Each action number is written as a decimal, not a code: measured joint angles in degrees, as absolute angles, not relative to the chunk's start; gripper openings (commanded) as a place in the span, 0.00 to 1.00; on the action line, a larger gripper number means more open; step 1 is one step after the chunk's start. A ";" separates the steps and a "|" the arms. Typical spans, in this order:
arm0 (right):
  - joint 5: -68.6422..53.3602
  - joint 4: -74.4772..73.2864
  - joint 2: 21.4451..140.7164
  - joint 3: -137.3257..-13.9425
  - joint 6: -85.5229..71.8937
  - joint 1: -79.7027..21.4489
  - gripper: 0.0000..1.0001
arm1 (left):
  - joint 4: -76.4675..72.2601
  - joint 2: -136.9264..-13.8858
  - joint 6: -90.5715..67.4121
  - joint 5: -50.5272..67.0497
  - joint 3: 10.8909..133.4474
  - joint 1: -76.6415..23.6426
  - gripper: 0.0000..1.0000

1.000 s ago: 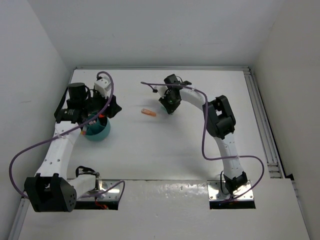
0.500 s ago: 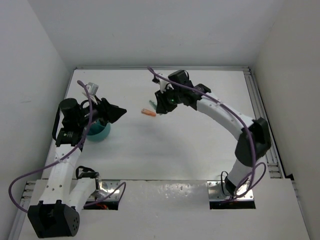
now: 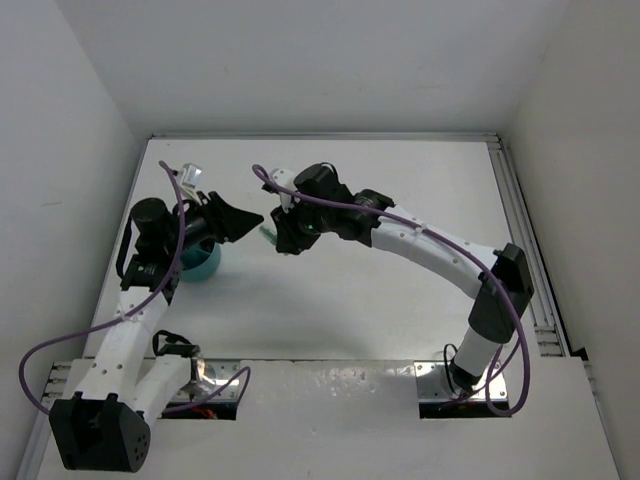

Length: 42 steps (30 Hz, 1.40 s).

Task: Sort the stationery into containers
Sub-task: Pass the stationery from the right arm to the left, then place the stationery into the container

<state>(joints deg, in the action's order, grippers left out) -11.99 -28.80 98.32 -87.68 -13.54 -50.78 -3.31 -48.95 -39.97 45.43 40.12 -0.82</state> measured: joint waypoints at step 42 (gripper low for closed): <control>-11.64 -27.83 91.35 -74.43 -13.69 -40.84 0.68 | 36.77 -46.22 21.06 11.29 53.56 -4.23 0.00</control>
